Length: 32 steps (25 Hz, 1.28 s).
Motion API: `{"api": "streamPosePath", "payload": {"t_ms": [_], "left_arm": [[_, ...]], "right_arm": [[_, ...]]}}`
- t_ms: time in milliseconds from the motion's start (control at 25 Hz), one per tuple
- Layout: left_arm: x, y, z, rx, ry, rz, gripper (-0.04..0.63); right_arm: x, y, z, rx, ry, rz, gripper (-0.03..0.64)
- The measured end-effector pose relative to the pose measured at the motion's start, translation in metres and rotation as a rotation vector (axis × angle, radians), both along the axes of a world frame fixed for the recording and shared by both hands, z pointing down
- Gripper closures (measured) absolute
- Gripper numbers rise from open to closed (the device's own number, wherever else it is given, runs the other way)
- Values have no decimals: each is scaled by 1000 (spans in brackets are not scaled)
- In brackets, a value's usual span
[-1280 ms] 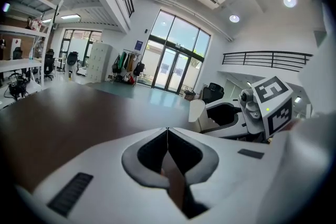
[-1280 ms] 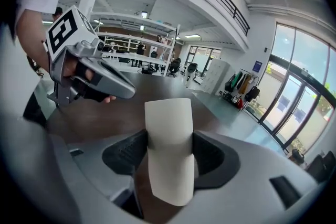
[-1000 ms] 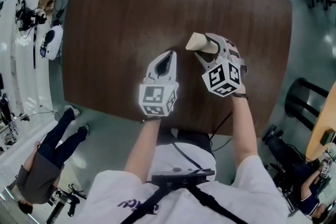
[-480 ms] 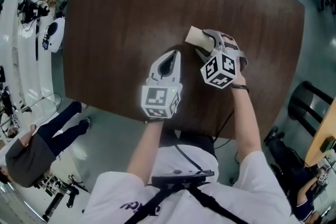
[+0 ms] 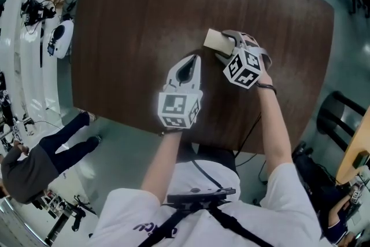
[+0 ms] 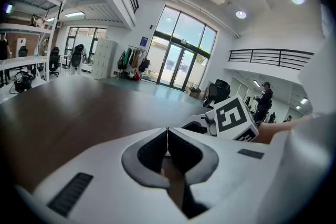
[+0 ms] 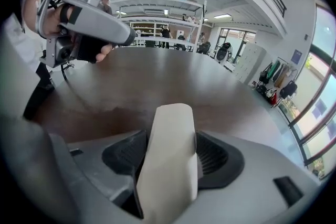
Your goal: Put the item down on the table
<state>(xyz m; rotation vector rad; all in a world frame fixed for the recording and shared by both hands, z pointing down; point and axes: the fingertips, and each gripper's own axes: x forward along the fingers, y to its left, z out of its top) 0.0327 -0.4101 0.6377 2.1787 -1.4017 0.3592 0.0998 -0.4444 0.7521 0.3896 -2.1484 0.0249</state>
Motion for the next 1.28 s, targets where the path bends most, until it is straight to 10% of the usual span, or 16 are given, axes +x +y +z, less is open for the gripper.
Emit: {"api": "streamPosePath", "payload": {"t_ms": [640,840,1280], "left_arm": [[-22,66,-101,191,38,-7,583],[-17,103,-148,287,31,62,583],[-7,201,-219,446,85,173,583]], "right_arm": [[30,80,-171,247,-359,603,337],[44,134,-228,352,-481,743,465],[14,236,-313,470,-677,809,611]]}}
